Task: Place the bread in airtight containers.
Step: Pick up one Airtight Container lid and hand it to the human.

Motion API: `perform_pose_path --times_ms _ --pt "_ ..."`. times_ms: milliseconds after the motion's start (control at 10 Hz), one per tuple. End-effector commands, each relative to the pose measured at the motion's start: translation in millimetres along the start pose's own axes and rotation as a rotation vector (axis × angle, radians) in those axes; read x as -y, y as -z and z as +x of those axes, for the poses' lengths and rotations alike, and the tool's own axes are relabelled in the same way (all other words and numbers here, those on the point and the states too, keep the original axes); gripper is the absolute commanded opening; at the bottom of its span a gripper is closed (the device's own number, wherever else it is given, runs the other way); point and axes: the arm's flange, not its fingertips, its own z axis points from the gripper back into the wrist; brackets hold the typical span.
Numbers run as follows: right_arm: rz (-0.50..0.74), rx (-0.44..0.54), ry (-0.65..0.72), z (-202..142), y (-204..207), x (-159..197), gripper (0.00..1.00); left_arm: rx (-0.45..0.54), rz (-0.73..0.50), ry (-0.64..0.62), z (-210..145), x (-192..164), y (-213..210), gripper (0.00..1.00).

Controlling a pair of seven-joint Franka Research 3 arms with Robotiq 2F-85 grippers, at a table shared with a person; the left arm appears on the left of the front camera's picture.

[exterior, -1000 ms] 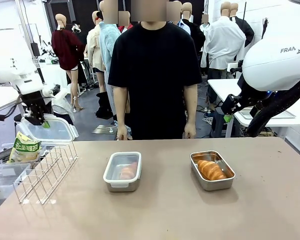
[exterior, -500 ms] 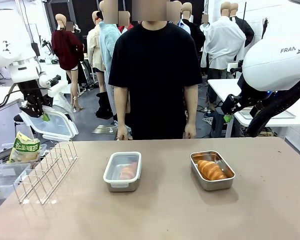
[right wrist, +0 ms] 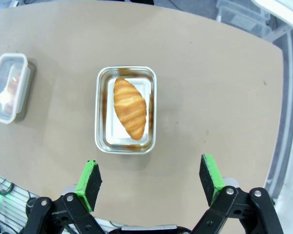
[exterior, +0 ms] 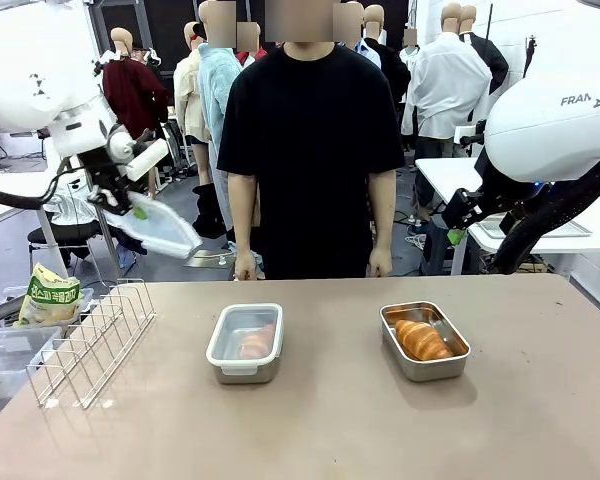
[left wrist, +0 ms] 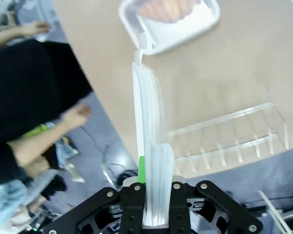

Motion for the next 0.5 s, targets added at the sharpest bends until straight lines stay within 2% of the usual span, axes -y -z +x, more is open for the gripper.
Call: perform_pose_path --times_ms 0,300,400 --pt "0.001 0.000 0.000 -0.3 0.5 0.2 1.00 0.040 0.129 0.100 8.3 -27.2 -13.0 0.00" --pt "0.001 0.000 0.000 -0.3 0.5 0.2 1.00 0.023 0.323 0.229 49.2 -65.7 -23.5 0.00" --pt "0.001 0.000 0.000 -0.3 0.5 0.2 1.00 0.044 0.331 0.271 62.1 -73.1 -21.0 0.00"
